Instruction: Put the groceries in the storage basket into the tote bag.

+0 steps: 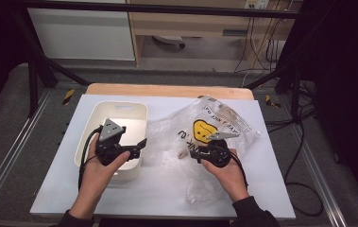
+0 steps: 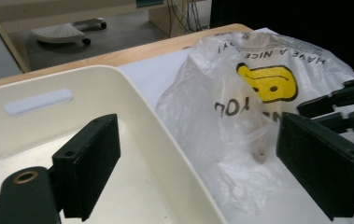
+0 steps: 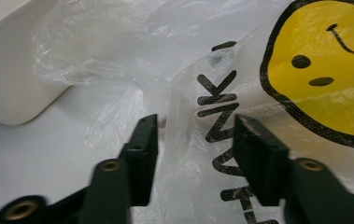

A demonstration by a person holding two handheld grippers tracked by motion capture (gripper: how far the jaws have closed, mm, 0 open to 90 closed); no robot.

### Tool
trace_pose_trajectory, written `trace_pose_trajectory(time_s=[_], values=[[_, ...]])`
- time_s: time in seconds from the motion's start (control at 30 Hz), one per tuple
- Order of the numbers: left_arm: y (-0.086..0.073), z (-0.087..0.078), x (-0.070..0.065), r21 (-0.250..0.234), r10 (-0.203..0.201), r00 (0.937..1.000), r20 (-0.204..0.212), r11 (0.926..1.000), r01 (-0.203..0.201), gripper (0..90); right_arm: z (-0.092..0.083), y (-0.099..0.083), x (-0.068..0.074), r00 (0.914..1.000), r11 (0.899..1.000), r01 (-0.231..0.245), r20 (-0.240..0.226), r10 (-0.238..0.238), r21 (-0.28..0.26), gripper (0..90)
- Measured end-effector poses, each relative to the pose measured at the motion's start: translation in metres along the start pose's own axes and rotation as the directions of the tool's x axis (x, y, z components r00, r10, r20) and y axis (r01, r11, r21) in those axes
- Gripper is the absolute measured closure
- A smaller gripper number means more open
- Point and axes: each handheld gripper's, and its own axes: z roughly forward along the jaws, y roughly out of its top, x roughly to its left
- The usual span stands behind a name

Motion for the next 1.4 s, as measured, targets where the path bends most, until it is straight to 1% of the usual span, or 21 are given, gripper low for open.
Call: trace_pose_trajectory(time_s=[0.03, 0.13, 0.23, 0.37, 0.47, 0.53, 0.57, 0.63, 0.7, 0.8, 0.87, 0.9, 0.97, 1.07, 1.13, 1.27, 1.33, 1.37, 1.4], values=[[-0.001, 0.000, 0.002, 0.005, 0.001, 1.0000, -0.006, 1.0000, -0.001, 13.6, -0.002, -0.001, 0.000, 1.0000, 1.000, 0.000, 0.008, 0.000, -0.005, 41.9], [-0.003, 0.000, 0.006, 0.008, 0.003, 0.9996, -0.028, 1.0000, -0.003, 13.6, -0.011, -0.002, 0.001, 0.9984, 0.999, 0.008, 0.056, -0.006, -0.041, 29.6], [-0.004, -0.003, 0.014, -0.001, -0.010, 0.9990, -0.043, 1.0000, 0.010, 13.6, -0.021, -0.007, -0.002, 0.9948, 0.997, 0.009, 0.102, -0.001, -0.076, 18.5], [-0.006, -0.008, 0.023, -0.009, -0.020, 0.9982, -0.057, 0.9998, 0.020, 13.2, -0.038, -0.017, -0.008, 0.9868, 0.997, 0.003, 0.161, 0.010, -0.083, 11.6], [-0.009, -0.012, 0.032, -0.016, -0.040, 0.9969, -0.068, 0.9991, 0.039, 12.0, -0.051, -0.027, -0.013, 0.9830, 0.997, -0.004, 0.182, 0.018, -0.081, 9.2], [-0.010, -0.013, 0.037, -0.019, -0.049, 0.9953, -0.083, 0.9987, 0.047, 12.1, -0.059, -0.035, -0.016, 0.9787, 0.998, 0.000, 0.205, 0.014, -0.070, 9.1], [-0.011, -0.014, 0.038, -0.024, -0.056, 0.9949, -0.084, 0.9982, 0.054, 12.1, -0.062, -0.038, -0.018, 0.9756, 0.998, 0.008, 0.219, 0.006, -0.064, 9.0], [-0.012, -0.016, 0.042, -0.025, -0.060, 0.9945, -0.086, 0.9980, 0.058, 12.1, -0.068, -0.043, -0.024, 0.9695, 0.999, -0.001, 0.245, 0.013, -0.047, 8.4], [-0.013, -0.017, 0.045, -0.028, -0.067, 0.9933, -0.094, 0.9975, 0.065, 12.0, -0.073, -0.048, -0.030, 0.9652, 0.998, -0.036, 0.257, 0.045, -0.042, 8.2], [-0.015, -0.018, 0.050, -0.026, -0.077, 0.9916, -0.104, 0.9969, 0.075, 11.8, -0.076, -0.055, -0.038, 0.9573, 0.998, -0.061, 0.281, 0.067, -0.029, 8.9], [-0.016, -0.019, 0.054, -0.025, -0.082, 0.9905, -0.110, 0.9965, 0.080, 11.8, -0.077, -0.059, -0.040, 0.9539, 0.996, -0.090, 0.285, 0.093, -0.025, 9.0], [-0.017, -0.019, 0.055, -0.025, -0.084, 0.9900, -0.114, 0.9963, 0.082, 11.7, -0.076, -0.061, -0.042, 0.9532, 0.995, -0.096, 0.286, 0.097, -0.018, 9.3], [-0.018, -0.020, 0.058, -0.025, -0.092, 0.9891, -0.115, 0.9957, 0.089, 11.7, -0.071, -0.065, -0.044, 0.9533, 0.993, -0.115, 0.283, 0.105, 0.017, 9.2], [-0.019, -0.021, 0.061, -0.029, -0.099, 0.9881, -0.117, 0.9950, 0.096, 11.2, -0.062, -0.069, -0.045, 0.9576, 0.989, -0.123, 0.271, 0.098, 0.077, 9.8], [-0.019, -0.022, 0.063, -0.031, -0.104, 0.9872, -0.121, 0.9944, 0.101, 11.2, -0.057, -0.070, -0.043, 0.9616, 0.988, -0.111, 0.263, 0.080, 0.105, 10.4], [-0.020, -0.023, 0.064, -0.030, -0.111, 0.9867, -0.119, 0.9937, 0.108, 11.2, -0.048, -0.071, -0.036, 0.9673, 0.987, -0.086, 0.249, 0.050, 0.138, 15.6], [-0.020, -0.023, 0.064, -0.032, -0.113, 0.9868, -0.115, 0.9934, 0.110, 11.1, -0.046, -0.070, -0.033, 0.9684, 0.988, -0.060, 0.248, 0.024, 0.141, 22.2], [-0.020, -0.023, 0.063, -0.032, -0.113, 0.9871, -0.114, 0.9934, 0.110, 11.1, -0.046, -0.070, -0.032, 0.9669, 0.989, -0.053, 0.255, 0.017, 0.136, 26.2], [-0.020, -0.022, 0.062, -0.030, -0.112, 0.9878, -0.109, 0.9936, 0.109, 11.1, -0.047, -0.070, -0.031, 0.9664, 0.989, -0.047, 0.257, 0.010, 0.140, 33.4]])
